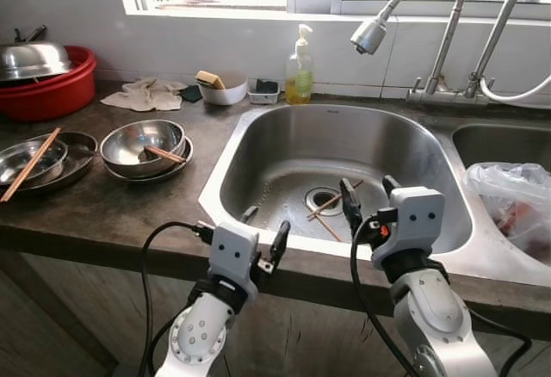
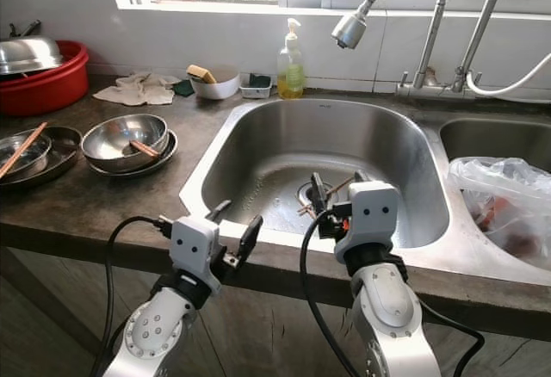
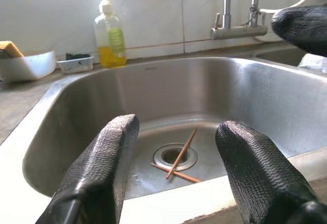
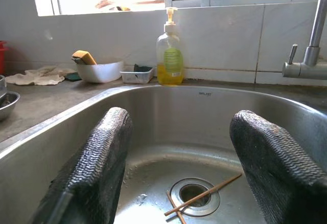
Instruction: Kitchen organization
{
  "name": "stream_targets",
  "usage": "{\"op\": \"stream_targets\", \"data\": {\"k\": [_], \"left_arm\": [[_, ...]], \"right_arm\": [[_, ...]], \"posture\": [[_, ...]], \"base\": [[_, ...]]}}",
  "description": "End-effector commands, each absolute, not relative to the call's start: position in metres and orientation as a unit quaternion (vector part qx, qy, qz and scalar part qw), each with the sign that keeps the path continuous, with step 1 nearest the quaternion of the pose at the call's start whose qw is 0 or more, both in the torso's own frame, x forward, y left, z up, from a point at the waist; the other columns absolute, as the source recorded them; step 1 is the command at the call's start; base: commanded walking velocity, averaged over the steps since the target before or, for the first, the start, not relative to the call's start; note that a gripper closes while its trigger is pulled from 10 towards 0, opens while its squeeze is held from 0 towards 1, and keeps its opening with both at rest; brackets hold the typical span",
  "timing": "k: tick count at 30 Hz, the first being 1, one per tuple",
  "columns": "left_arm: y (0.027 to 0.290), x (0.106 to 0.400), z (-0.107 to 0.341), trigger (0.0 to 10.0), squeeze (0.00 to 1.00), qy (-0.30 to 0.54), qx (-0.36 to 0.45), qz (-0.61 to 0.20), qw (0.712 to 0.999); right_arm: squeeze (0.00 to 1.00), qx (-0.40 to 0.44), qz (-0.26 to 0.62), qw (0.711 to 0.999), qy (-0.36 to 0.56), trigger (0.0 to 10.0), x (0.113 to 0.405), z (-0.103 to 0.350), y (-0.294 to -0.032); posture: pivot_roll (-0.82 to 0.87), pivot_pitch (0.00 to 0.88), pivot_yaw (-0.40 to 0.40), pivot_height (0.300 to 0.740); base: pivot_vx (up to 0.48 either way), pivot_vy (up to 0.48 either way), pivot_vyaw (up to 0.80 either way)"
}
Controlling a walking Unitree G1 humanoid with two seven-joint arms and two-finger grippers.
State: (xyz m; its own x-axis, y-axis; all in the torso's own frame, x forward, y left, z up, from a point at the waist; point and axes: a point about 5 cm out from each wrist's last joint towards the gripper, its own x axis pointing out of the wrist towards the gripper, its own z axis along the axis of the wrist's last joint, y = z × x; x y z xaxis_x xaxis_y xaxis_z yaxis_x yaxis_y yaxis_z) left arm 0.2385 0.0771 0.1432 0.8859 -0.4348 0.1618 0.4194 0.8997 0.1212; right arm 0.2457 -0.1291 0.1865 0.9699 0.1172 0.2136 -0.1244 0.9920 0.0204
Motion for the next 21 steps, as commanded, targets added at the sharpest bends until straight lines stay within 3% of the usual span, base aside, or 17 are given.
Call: {"op": "stream_targets", "data": {"k": [1, 21], "left_arm": [[0.0765, 0.2361, 0.146, 10.0, 0.0, -0.096, 0.045, -0.222, 0.969], [0.0774, 0.234, 0.1417, 10.0, 0.0, -0.085, 0.05, -0.227, 0.969]], "right_arm": [[0.0, 0.017, 0.06, 0.992, -0.107, 10.0, 0.245, 0.1881, -0.127], [0.0, 0.014, 0.056, 0.993, -0.1, 10.0, 0.2472, 0.1868, -0.125]], "posture": [[0.12, 0.044, 0.004, 0.74], [0.11, 0.044, 0.001, 0.74]], "base": [[-0.24, 0.0, 0.0], [-0.281, 0.0, 0.0]]}}
